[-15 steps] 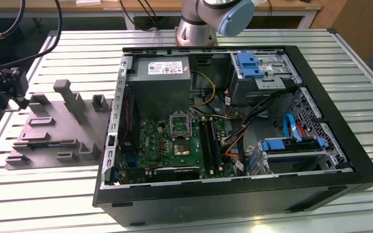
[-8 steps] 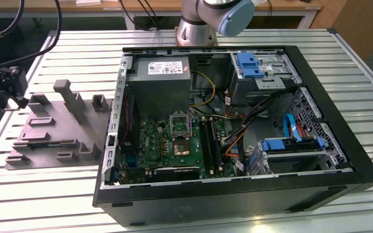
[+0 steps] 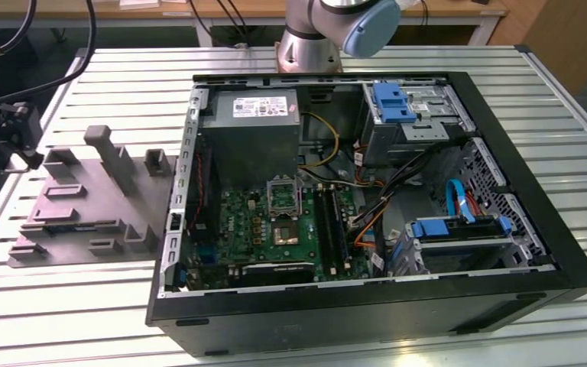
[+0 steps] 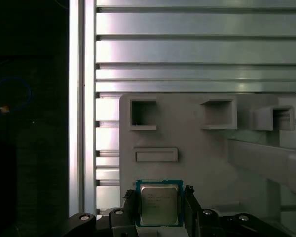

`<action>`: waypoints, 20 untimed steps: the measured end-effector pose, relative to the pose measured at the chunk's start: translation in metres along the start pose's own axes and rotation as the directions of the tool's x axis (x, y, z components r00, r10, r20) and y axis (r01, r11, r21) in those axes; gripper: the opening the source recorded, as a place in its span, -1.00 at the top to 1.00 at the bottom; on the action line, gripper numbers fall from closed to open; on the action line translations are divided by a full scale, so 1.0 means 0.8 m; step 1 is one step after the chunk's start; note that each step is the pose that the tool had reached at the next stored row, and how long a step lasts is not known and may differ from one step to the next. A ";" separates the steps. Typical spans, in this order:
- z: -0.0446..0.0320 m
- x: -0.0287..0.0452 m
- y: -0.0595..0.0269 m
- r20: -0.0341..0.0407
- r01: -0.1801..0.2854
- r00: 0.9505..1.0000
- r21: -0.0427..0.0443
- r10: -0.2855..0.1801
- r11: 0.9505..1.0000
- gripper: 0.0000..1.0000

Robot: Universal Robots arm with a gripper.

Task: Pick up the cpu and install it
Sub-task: 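Pick up the cpu and move it towards the insertion slot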

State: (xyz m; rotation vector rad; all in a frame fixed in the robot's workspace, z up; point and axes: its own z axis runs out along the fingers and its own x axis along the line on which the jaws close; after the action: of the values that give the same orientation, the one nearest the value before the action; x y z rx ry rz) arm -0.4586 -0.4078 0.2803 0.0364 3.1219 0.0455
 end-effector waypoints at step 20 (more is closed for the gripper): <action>-0.0072 -0.0001 0.000 0.000 0.000 1.000 -0.001 0.000 1.000 0.06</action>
State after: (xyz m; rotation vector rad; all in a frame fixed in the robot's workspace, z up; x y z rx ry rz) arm -0.4587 -0.4076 0.2861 0.0365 3.1220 0.0472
